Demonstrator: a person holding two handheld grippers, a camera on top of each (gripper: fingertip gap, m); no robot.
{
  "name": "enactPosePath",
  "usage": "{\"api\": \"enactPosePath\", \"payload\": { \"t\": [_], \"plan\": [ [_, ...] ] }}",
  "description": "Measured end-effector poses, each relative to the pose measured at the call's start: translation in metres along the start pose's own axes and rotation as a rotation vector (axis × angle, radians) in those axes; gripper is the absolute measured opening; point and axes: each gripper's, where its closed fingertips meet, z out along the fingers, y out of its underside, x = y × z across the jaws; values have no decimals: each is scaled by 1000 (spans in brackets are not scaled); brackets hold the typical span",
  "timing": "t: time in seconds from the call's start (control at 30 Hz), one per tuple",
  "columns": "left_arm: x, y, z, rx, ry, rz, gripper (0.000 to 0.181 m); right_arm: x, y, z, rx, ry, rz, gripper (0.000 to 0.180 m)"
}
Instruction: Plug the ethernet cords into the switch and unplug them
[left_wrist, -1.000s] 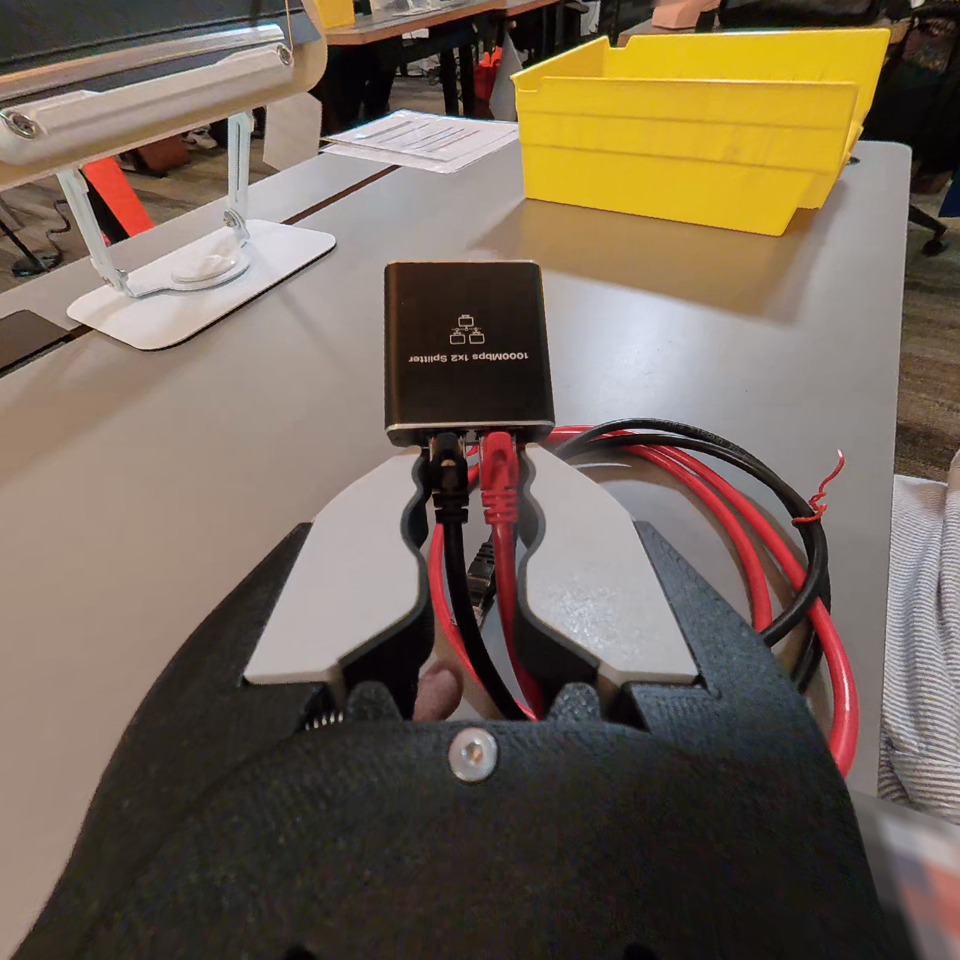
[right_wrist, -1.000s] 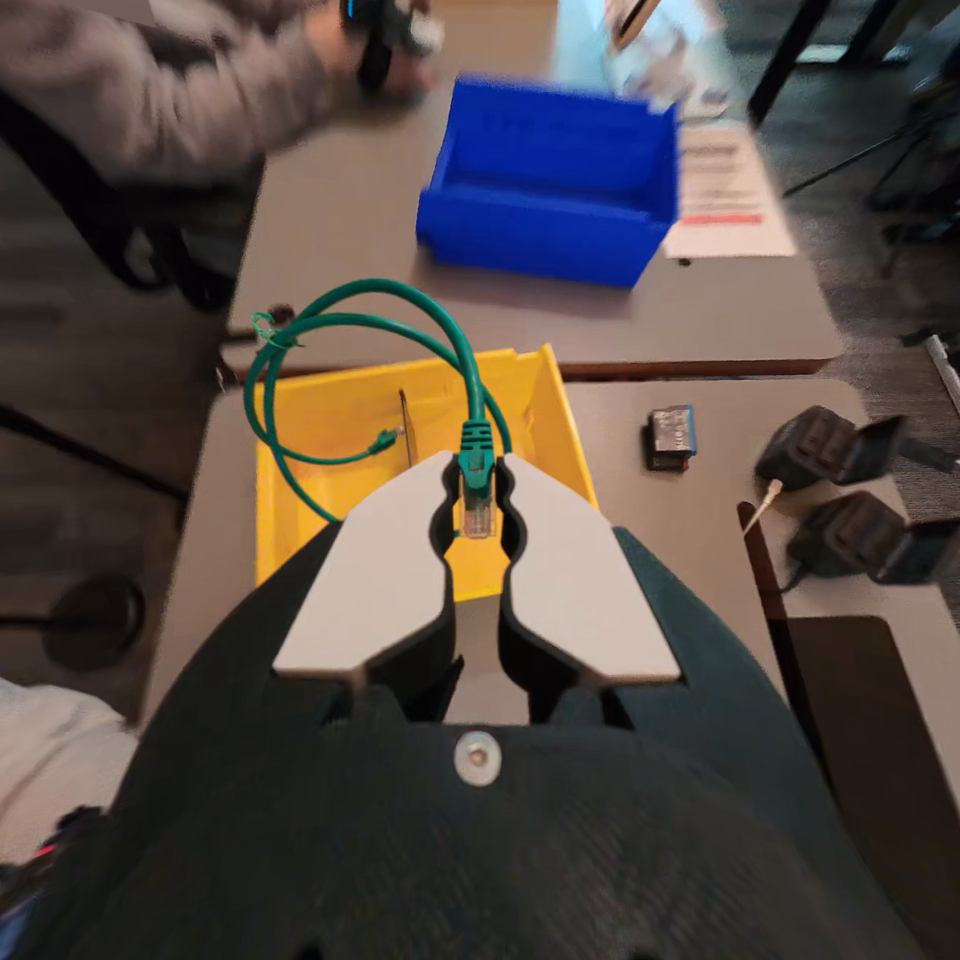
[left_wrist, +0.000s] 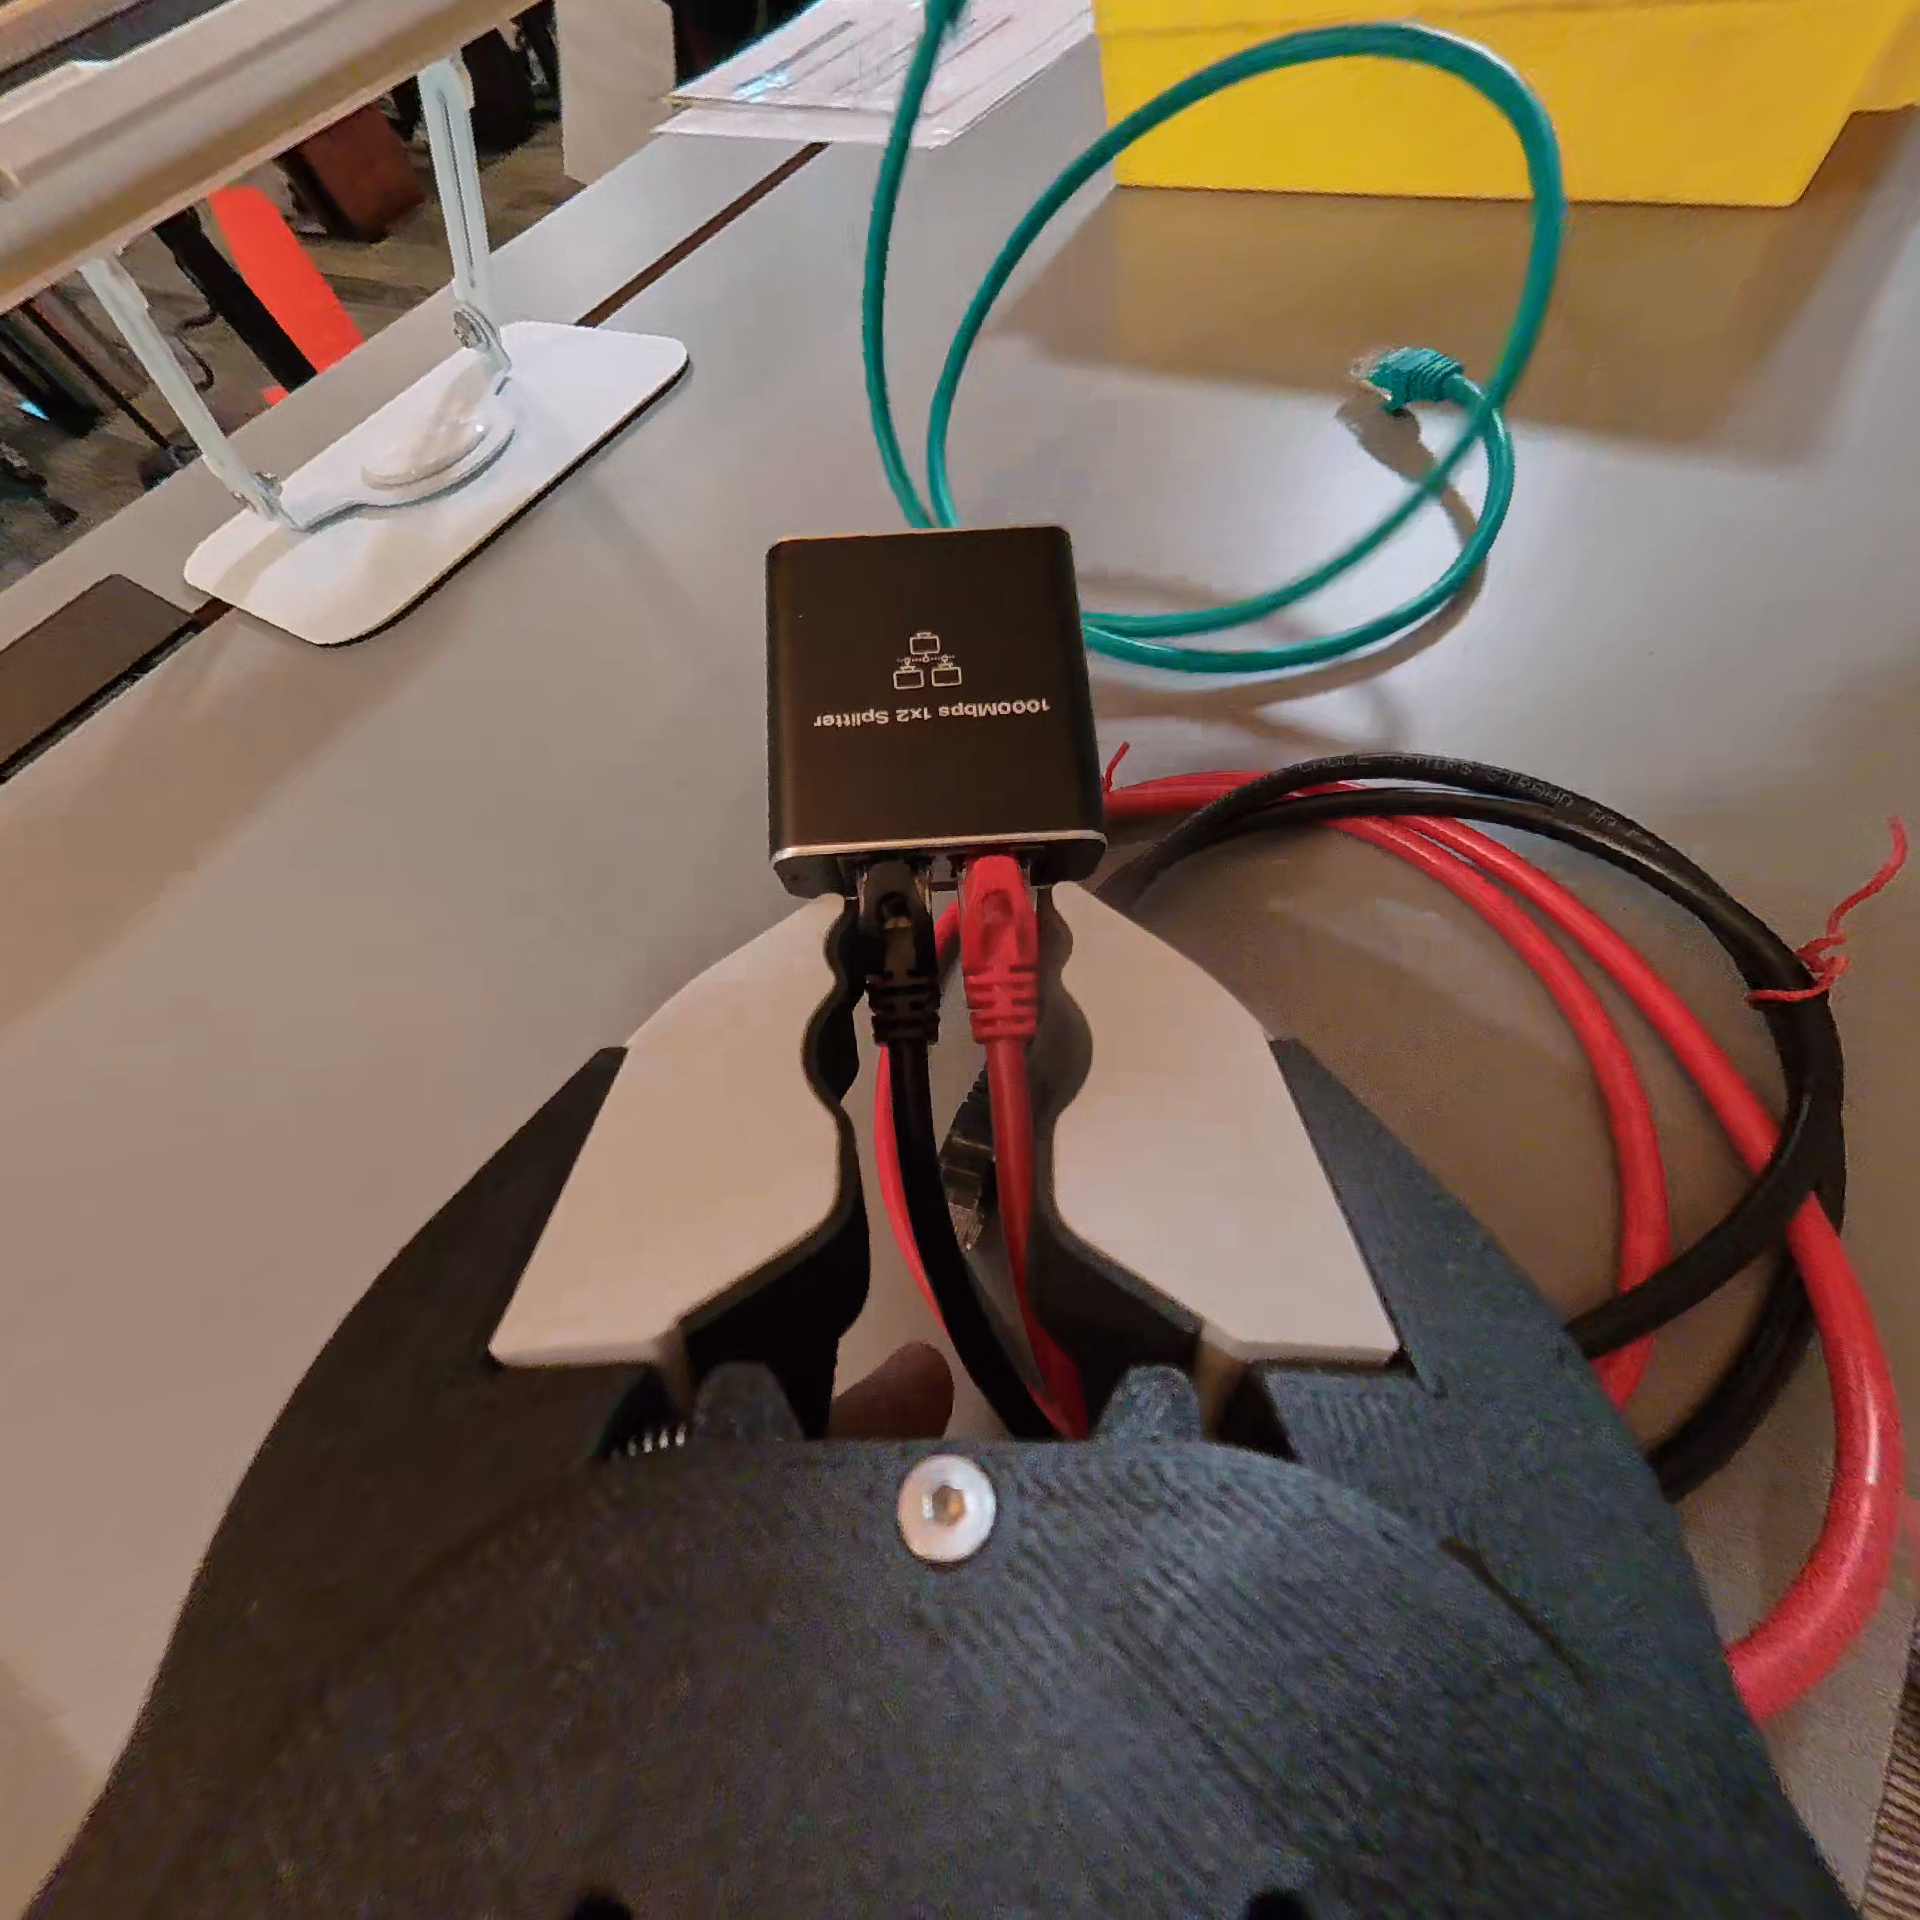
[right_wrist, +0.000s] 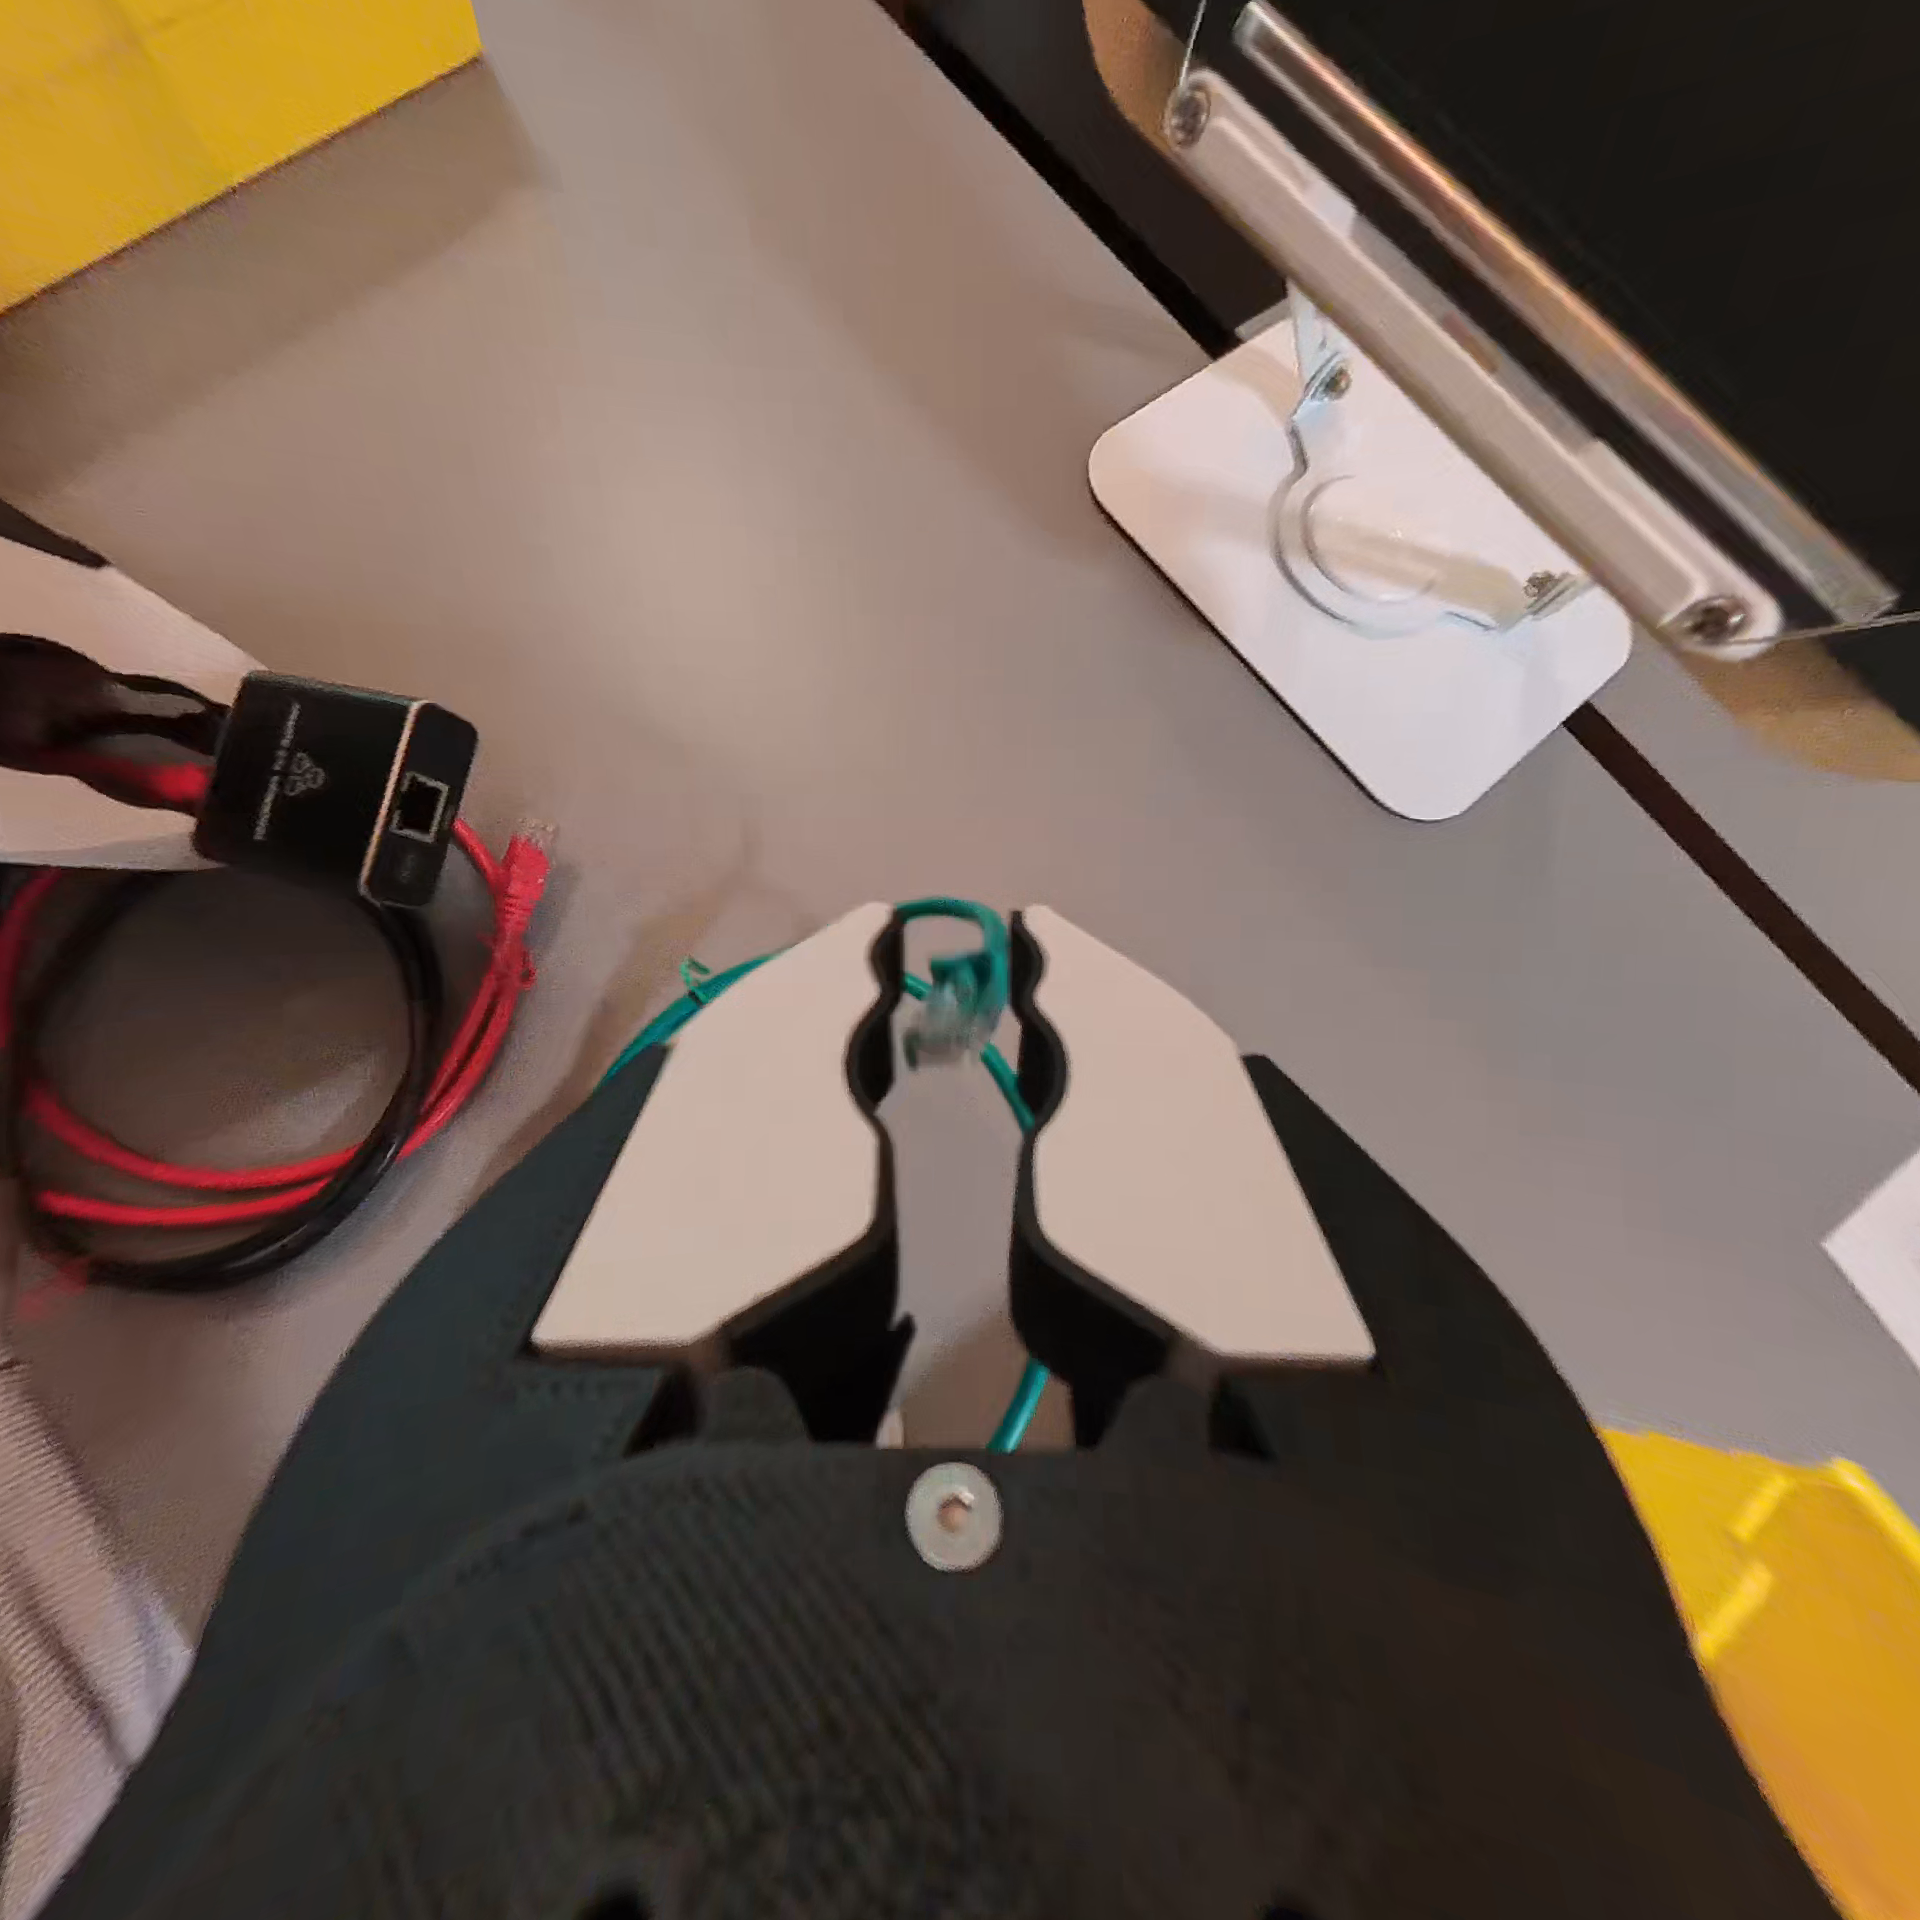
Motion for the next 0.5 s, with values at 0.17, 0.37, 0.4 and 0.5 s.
{"api": "enactPosePath", "payload": {
  "t": [0.17, 0.37, 0.4, 0.5],
  "plan": [
    [1, 1, 1, -7, -1, 10, 32, -1, 14, 1, 110, -6, 148, 60],
    [1, 1, 1, -8, 4, 8, 32, -44, 46, -13, 243, -162, 338, 38],
    [1, 1, 1, -8, 5, 8, 32, -56, 56, -10, 232, -202, 363, 38],
    [1, 1, 1, -11, 6, 8, 32, -89, 85, 5, 161, -258, 376, 38]
  ]
}}
